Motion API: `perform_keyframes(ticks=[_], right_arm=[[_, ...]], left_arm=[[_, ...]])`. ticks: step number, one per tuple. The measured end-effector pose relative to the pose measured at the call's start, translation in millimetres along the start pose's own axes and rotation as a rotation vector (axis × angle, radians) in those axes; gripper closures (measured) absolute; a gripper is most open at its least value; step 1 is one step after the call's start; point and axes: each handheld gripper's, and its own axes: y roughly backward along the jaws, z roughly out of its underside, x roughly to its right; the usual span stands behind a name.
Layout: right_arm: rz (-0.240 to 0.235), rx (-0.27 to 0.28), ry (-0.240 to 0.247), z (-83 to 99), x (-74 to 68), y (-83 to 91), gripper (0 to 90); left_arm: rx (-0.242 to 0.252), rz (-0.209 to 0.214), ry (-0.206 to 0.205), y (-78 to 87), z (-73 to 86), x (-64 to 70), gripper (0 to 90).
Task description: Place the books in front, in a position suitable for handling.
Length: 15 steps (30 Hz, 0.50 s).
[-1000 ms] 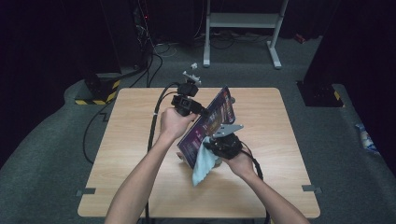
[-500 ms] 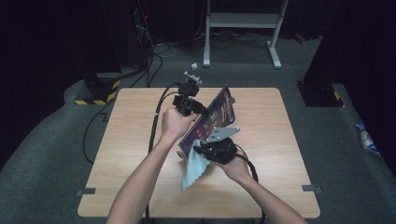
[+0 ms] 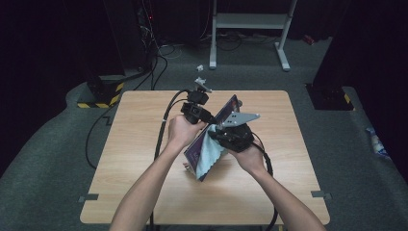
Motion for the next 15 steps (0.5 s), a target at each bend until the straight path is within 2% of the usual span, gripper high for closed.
perform_keyframes(ticks=[3,10,15], right_arm=[[-0.024,-0.001,0.031,-2.5,-12.6,-2.1,84.3],[-0.126,0.005,0.075,4.6,-43.9,-15.3,84.3],[-0.132,-0.017,0.104,17.4,-55.4,-24.4,84.2]], left_arm=[[-0.001,-0.002,0.008,-1.2,-0.4,-1.0,83.8],[0.007,-0.011,0.025,0.9,0.8,-6.0,83.7],[0.03,-0.002,0.044,9.5,2.8,-9.5,83.7]])
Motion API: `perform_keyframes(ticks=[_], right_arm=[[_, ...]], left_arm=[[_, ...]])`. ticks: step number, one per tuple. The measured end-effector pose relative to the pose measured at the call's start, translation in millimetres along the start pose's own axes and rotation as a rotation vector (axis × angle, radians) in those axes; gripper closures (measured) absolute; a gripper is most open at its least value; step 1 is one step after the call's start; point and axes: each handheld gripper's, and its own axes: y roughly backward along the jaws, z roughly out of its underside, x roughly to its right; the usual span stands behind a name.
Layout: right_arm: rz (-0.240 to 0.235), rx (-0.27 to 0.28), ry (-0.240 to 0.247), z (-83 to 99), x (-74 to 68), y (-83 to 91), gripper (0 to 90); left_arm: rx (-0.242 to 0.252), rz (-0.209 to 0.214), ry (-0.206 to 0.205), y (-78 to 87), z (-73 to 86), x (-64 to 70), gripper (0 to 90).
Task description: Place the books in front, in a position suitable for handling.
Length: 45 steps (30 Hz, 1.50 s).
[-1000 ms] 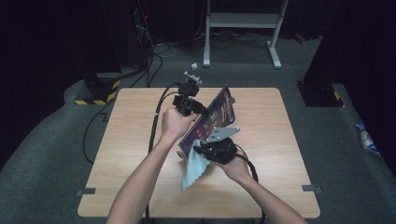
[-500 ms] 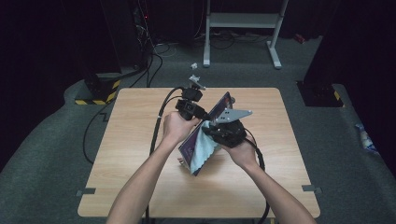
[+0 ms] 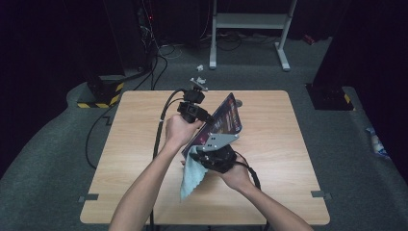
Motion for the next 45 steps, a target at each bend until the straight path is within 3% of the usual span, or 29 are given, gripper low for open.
perform_keyframes(ticks=[2,3,7,11,18,21,26,28,30,31,32,33,35,36,39,41,45], right_arm=[[0.012,-0.003,0.011,3.6,-0.8,-2.8,84.3],[0.04,-0.027,0.032,11.2,-2.7,-9.5,84.2],[0.049,-0.084,0.013,30.1,2.2,-25.1,84.2],[0.075,-0.149,-0.023,49.5,11.7,-38.6,84.1],[0.111,-0.159,-0.111,59.2,30.2,-42.2,84.1],[0.094,-0.151,-0.093,58.1,26.1,-42.2,84.1],[0.047,-0.144,-0.02,52.6,8.9,-43.5,84.1],[0.052,-0.149,-0.028,53.2,10.2,-42.2,84.1],[0.083,-0.151,-0.072,56.4,24.4,-37.4,84.1],[0.083,-0.151,-0.072,56.4,24.4,-37.4,84.1],[0.129,-0.149,-0.099,58.4,38.6,-32.3,84.1],[0.129,-0.149,-0.099,58.4,38.6,-32.3,84.1],[0.163,-0.137,-0.161,62.1,57.2,-25.0,84.2],[0.206,-0.14,-0.187,64.0,69.0,-19.6,84.2],[0.228,-0.127,-0.225,66.2,79.6,-12.3,84.1],[0.226,-0.126,-0.223,66.3,78.9,-9.5,84.1],[0.213,-0.145,-0.158,64.2,69.0,-9.4,84.1]], left_arm=[[0.004,-0.001,0.002,1.7,0.1,-1.0,83.7],[0.008,-0.005,0.006,5.2,0.6,-2.2,83.7],[0.017,-0.01,0.013,11.1,1.0,-3.1,83.7],[0.026,0.01,0.021,16.4,1.5,-4.6,83.8],[0.034,0.007,0.023,20.8,3.9,-5.6,83.8],[0.037,0.012,0.027,19.9,2.9,-6.5,83.8],[0.035,0.024,0.016,17.7,1.7,-2.3,83.8],[0.033,0.024,0.005,18.6,2.8,0.0,83.8],[0.03,0.028,-0.001,20.2,4.3,1.2,83.8],[0.025,0.029,-0.004,20.8,5.1,1.8,83.8],[0.02,0.029,-0.012,21.3,5.8,2.3,83.8],[0.016,0.03,-0.018,21.4,6.6,3.0,83.8],[0.009,0.039,-0.027,21.4,8.8,4.5,83.8],[0.006,0.043,-0.033,21.5,9.7,5.1,83.8],[0.013,0.051,-0.036,22.5,10.8,5.9,83.8],[0.018,0.063,-0.03,23.2,10.6,4.8,83.7],[0.005,0.065,-0.048,22.6,13.1,5.2,83.8]])
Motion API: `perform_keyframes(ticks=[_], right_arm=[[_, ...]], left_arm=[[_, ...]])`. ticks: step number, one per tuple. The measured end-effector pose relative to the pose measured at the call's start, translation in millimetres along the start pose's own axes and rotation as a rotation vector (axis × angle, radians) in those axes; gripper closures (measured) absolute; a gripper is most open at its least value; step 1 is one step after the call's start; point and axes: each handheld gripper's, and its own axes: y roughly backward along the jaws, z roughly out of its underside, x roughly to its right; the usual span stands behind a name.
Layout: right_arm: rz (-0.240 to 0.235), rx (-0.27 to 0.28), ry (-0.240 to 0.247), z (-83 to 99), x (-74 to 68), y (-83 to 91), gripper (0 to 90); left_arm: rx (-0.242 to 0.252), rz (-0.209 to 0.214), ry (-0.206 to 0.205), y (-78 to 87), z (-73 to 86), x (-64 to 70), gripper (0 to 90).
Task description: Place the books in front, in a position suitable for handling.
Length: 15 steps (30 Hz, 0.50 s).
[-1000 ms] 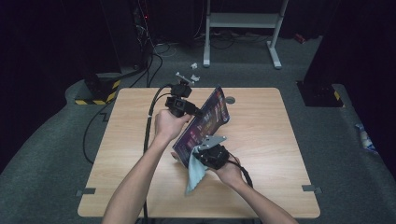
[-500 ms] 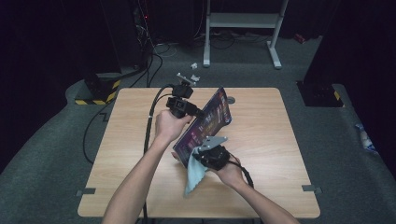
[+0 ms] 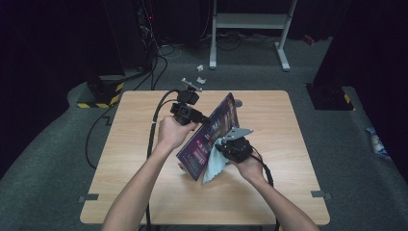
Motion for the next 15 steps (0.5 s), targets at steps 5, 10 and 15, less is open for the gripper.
perform_keyframes(ticks=[5,10,15], right_arm=[[0.045,-0.009,-0.071,0.9,22.8,-1.5,84.1],[0.082,0.002,-0.119,1.1,40.9,3.6,84.1],[0.085,-0.015,-0.141,6.4,46.6,5.4,84.1]], left_arm=[[-0.007,-0.012,-0.011,2.6,4.5,1.2,83.8],[-0.007,0.003,-0.026,6.9,12.7,2.5,83.8],[-0.013,0.01,-0.033,7.4,15.2,1.6,83.8]])
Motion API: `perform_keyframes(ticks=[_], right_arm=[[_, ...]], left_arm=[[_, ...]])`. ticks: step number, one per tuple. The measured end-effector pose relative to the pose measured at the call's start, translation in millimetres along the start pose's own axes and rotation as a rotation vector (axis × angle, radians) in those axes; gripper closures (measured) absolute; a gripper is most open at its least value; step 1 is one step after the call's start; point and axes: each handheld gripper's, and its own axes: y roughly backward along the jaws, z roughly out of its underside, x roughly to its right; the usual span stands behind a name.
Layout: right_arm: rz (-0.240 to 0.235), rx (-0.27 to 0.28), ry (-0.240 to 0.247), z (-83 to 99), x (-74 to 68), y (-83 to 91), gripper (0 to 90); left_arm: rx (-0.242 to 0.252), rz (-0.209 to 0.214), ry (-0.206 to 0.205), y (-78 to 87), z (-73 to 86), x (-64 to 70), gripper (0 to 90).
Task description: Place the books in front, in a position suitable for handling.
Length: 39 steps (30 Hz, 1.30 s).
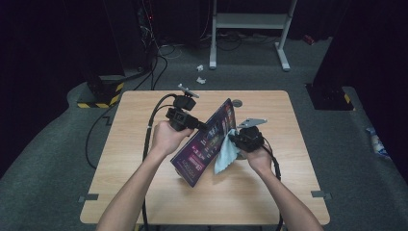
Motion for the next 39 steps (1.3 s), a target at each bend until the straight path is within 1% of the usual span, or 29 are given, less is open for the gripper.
perform_keyframes(ticks=[1,2,4,5,6,8,9,10,11,12,13,15,17,19,21,23,25,26,28,30,31,33,34,35,36,37,39], right_arm=[[-0.009,-0.004,0.015,-0.3,-4.1,0.9,84.1],[-0.021,0.003,0.035,-0.7,-9.3,2.3,84.1],[-0.052,0.03,0.071,-1.7,-21.7,7.5,84.1],[-0.077,0.051,0.111,-2.8,-35.1,12.3,84.1],[-0.077,0.051,0.111,-2.8,-35.1,12.3,84.1],[-0.074,0.046,0.163,-4.6,-44.0,14.4,84.1],[-0.065,0.035,0.175,-6.1,-43.2,13.5,84.1],[-0.062,0.029,0.166,-7.0,-40.3,12.4,84.1],[-0.05,0.028,0.137,-7.4,-32.0,10.6,84.1],[-0.047,0.026,0.107,-7.1,-25.8,9.3,84.1],[-0.035,0.009,0.072,-6.5,-17.4,7.7,84.1],[-0.009,-0.002,0.023,-4.0,-3.1,5.5,84.1],[0.013,-0.009,-0.016,-1.9,9.4,4.7,84.1],[0.026,-0.015,-0.035,-0.8,15.8,4.4,84.1],[0.029,-0.014,-0.041,-1.5,17.7,5.0,84.1],[0.029,0.001,-0.023,-5.9,15.8,7.8,84.1],[0.021,0.031,-0.003,-13.7,10.5,14.4,84.1],[0.02,0.046,0.016,-18.1,8.0,17.3,84.1],[0.015,0.075,0.035,-25.9,3.0,23.3,84.1],[0.013,0.098,0.058,-34.5,-1.1,29.6,84.1],[0.01,0.112,0.063,-38.1,-2.9,32.7,84.1],[0.012,0.106,0.073,-39.9,-3.3,33.5,84.1],[0.014,0.095,0.073,-39.1,-2.7,32.4,84.1],[0.017,0.074,0.067,-37.0,-1.1,29.5,84.1],[0.024,0.034,0.047,-28.7,5.0,21.6,84.1],[0.024,0.034,0.047,-28.7,5.0,21.6,84.1],[0.025,0.02,0.022,-22.7,9.0,18.2,84.1]], left_arm=[[0.0,0.0,0.0,-0.6,-0.2,-0.3,83.8],[0.002,0.0,0.001,-1.3,-0.3,0.1,83.8],[0.002,-0.004,-0.004,-2.5,0.0,0.7,83.8],[-0.004,-0.004,-0.009,-3.2,0.1,0.6,83.7],[-0.006,-0.004,-0.005,-4.3,0.4,1.5,83.7],[-0.023,-0.014,-0.018,-4.5,1.1,2.7,83.8],[-0.026,-0.019,-0.027,-3.9,1.5,2.5,83.7],[-0.02,-0.018,-0.021,-3.2,2.8,3.0,83.8],[-0.019,-0.015,-0.02,-2.4,3.4,2.9,83.8],[-0.018,-0.011,-0.025,-1.2,4.1,2.1,83.7],[-0.016,-0.011,-0.026,-0.2,4.9,2.0,83.8],[-0.017,-0.008,-0.024,1.6,5.9,2.1,83.8],[-0.018,-0.005,-0.027,2.3,6.3,1.9,83.8],[-0.019,-0.005,-0.033,1.8,6.2,1.6,83.8],[-0.023,-0.01,-0.037,-0.8,6.1,2.6,83.8],[-0.041,-0.021,-0.045,-4.1,5.5,3.1,83.8],[-0.057,-0.041,-0.063,-8.6,5.2,3.8,83.8],[-0.059,-0.045,-0.062,-10.2,5.4,4.6,83.7],[-0.067,-0.063,-0.074,-12.9,5.3,5.2,83.8],[-0.07,-0.071,-0.074,-14.6,5.9,4.1,83.8],[-0.07,-0.071,-0.077,-14.8,6.2,3.5,83.8],[-0.067,-0.069,-0.074,-14.9,7.6,3.5,83.8],[-0.068,-0.069,-0.082,-14.3,8.0,3.4,83.8],[-0.067,-0.067,-0.084,-13.6,8.8,4.1,83.8],[-0.07,-0.059,-0.087,-13.1,9.4,4.5,83.8],[-0.067,-0.06,-0.088,-13.0,9.8,4.9,83.8],[-0.078,-0.056,-0.103,-13.0,10.7,4.6,83.8]])
